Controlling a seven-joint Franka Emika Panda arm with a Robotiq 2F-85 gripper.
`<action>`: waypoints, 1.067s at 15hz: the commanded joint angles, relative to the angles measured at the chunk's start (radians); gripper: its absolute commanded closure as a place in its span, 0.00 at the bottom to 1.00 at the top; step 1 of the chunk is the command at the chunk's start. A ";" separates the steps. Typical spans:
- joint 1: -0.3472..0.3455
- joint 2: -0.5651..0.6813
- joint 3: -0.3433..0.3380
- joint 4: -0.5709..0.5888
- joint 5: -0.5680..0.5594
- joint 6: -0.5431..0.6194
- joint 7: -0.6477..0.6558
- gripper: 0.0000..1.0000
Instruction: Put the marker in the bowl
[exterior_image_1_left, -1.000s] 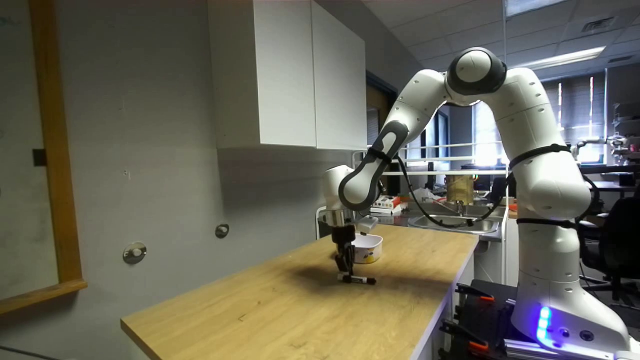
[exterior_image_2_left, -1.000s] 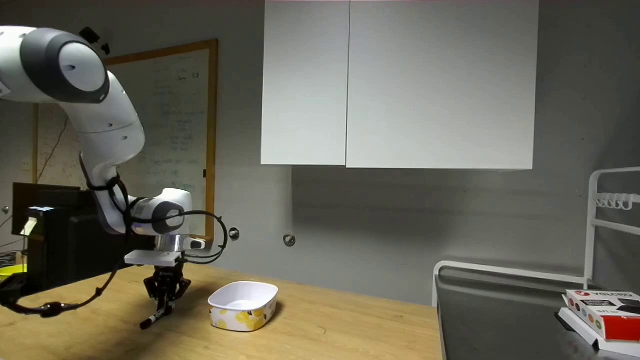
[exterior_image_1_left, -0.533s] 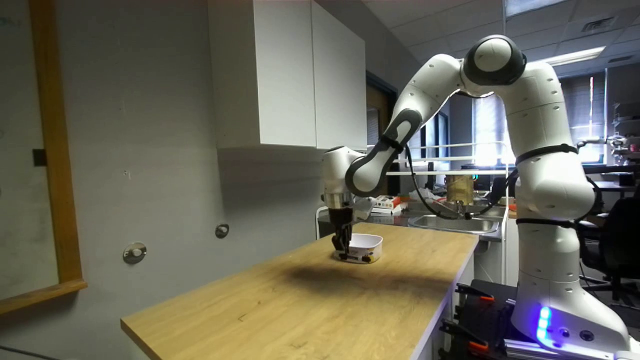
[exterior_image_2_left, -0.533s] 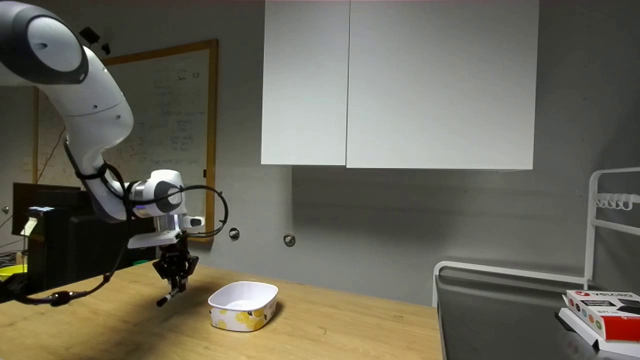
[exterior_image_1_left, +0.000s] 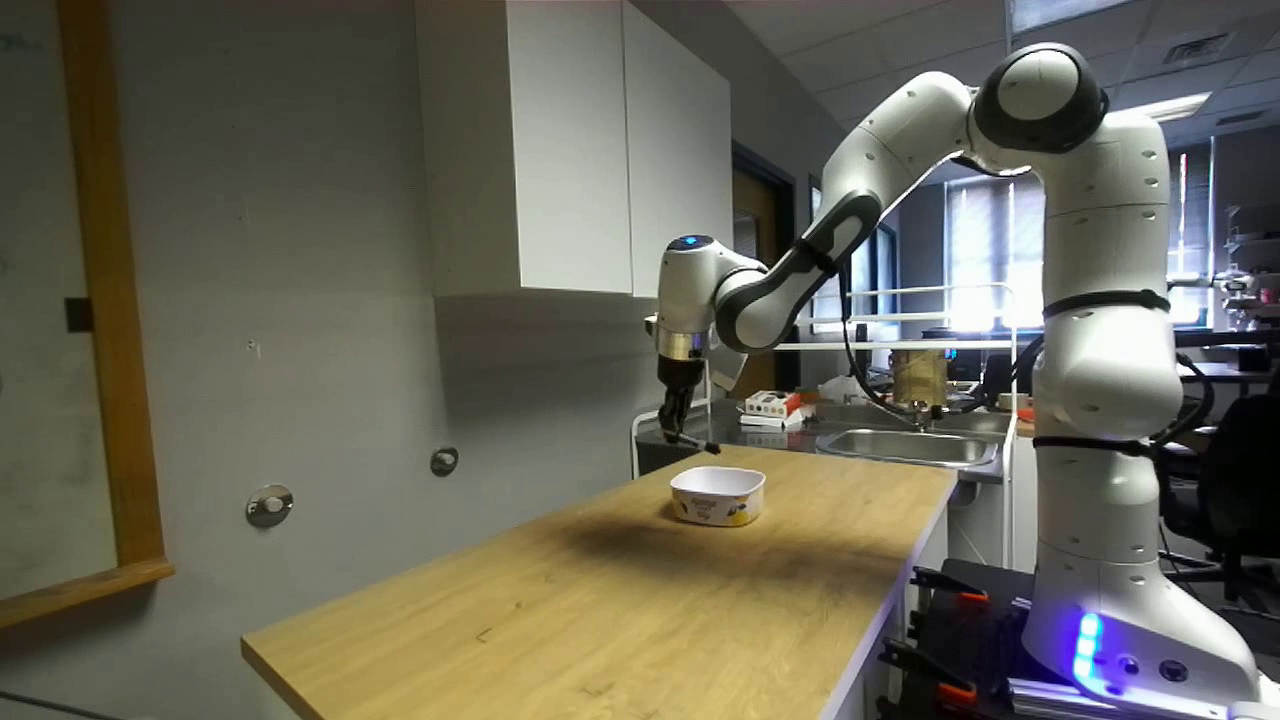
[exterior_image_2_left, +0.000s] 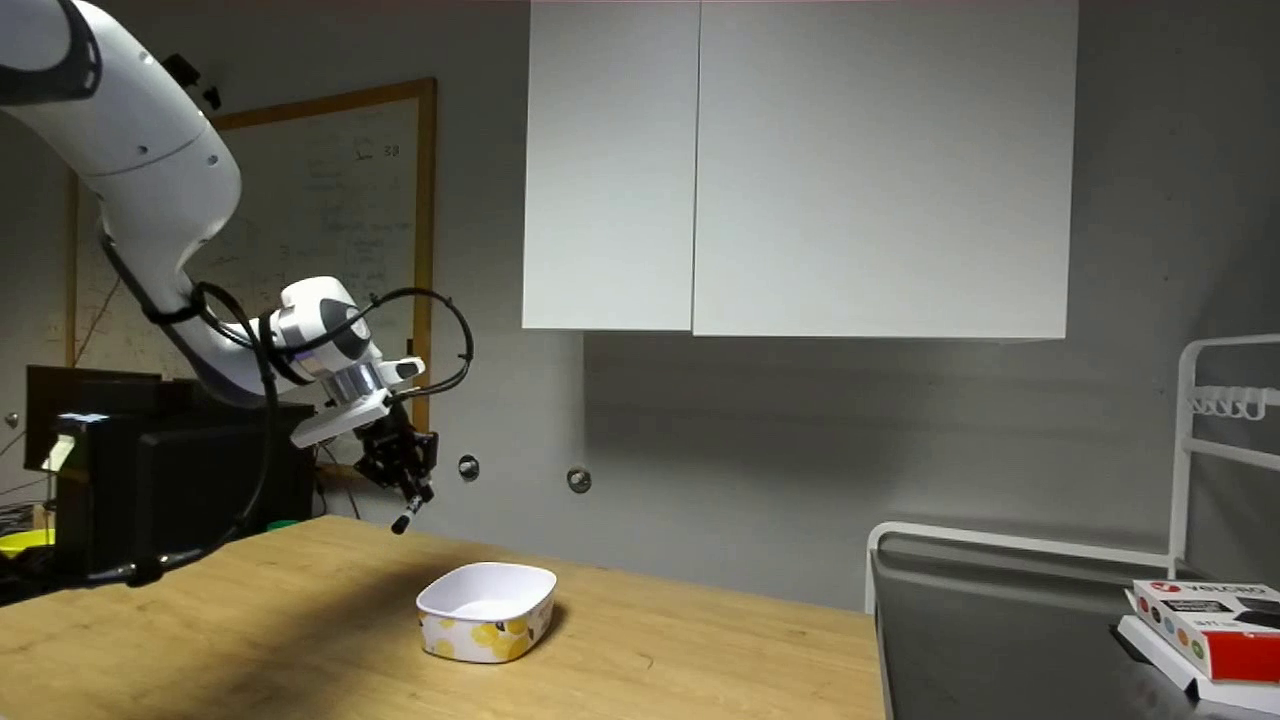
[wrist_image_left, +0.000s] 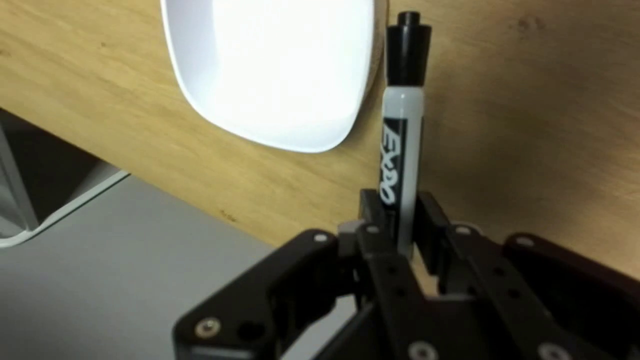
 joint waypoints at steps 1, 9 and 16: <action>-0.058 0.016 -0.030 0.002 -0.058 0.107 -0.066 0.92; -0.156 0.173 -0.100 -0.002 0.013 0.447 -0.257 0.92; -0.226 0.281 -0.055 -0.052 0.115 0.602 -0.350 0.92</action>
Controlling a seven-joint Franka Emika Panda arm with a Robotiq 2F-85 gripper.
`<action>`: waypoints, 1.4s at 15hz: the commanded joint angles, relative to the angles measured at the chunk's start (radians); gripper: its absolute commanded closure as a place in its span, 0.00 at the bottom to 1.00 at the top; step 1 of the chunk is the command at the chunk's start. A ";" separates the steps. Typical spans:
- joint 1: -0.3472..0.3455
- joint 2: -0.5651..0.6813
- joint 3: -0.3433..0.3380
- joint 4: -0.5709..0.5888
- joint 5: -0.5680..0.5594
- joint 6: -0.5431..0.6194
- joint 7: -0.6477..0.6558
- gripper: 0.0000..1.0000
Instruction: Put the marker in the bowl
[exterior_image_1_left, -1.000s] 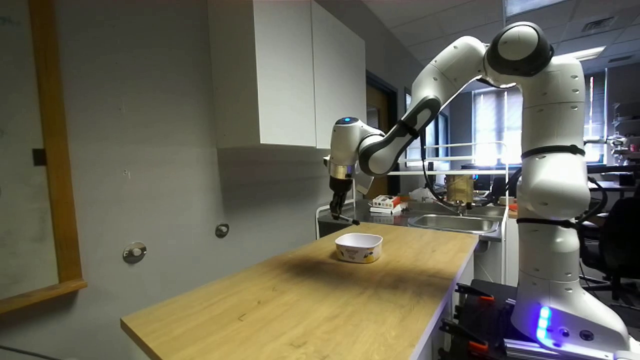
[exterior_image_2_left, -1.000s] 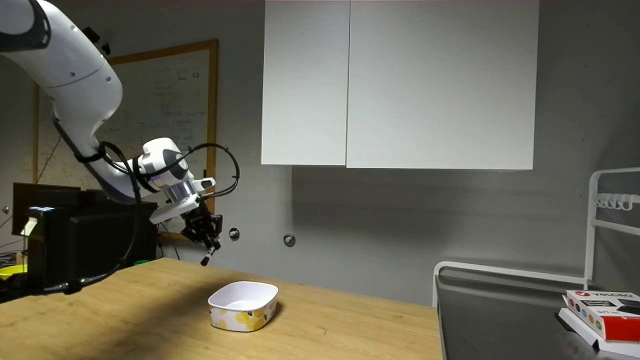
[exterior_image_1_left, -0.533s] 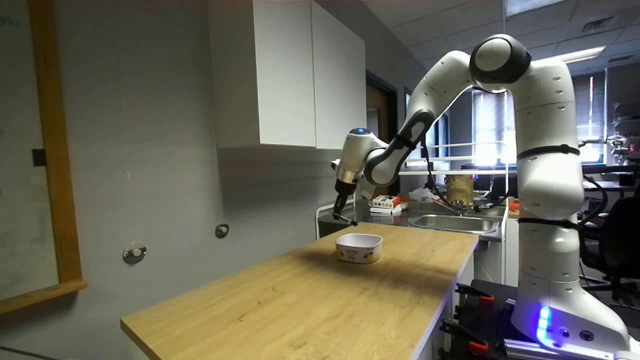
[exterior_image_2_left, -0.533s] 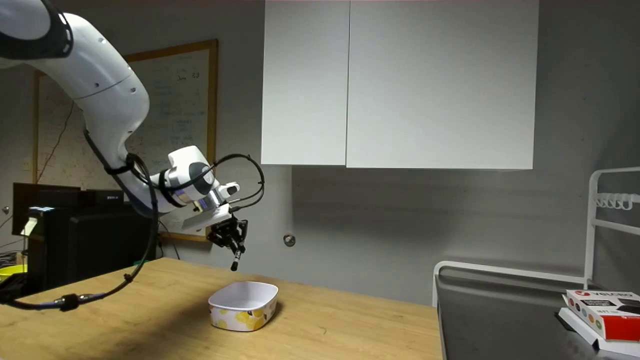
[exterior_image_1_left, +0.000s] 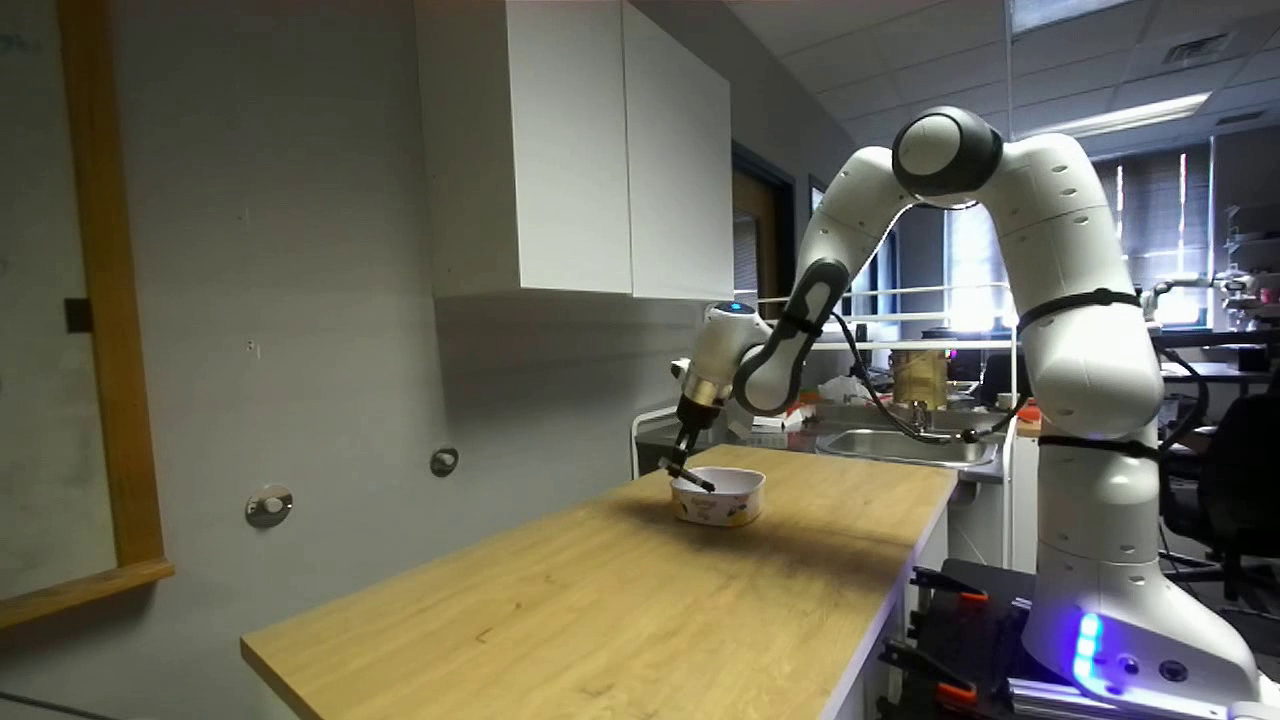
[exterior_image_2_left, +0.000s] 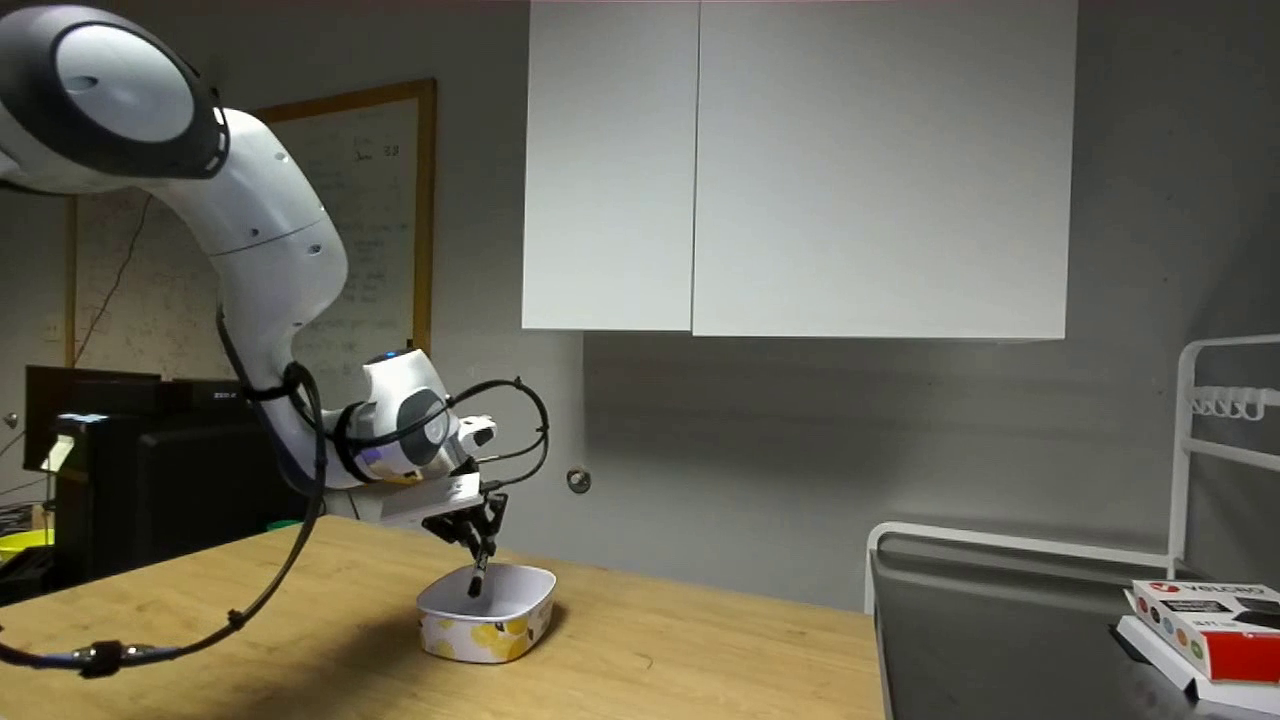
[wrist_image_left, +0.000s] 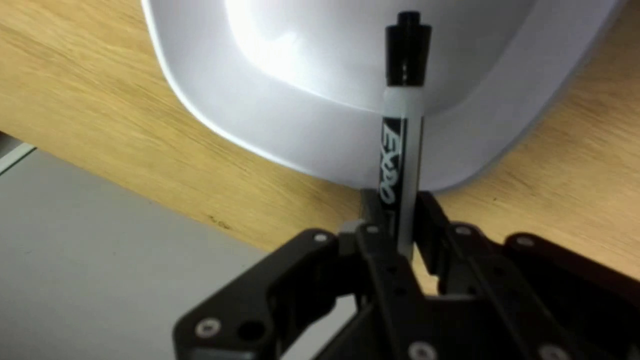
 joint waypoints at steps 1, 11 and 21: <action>-0.047 0.032 0.038 -0.032 0.050 0.055 -0.054 0.92; 0.004 0.001 0.002 -0.058 0.231 0.032 -0.213 0.04; 0.098 -0.182 -0.084 -0.099 0.005 -0.084 -0.005 0.00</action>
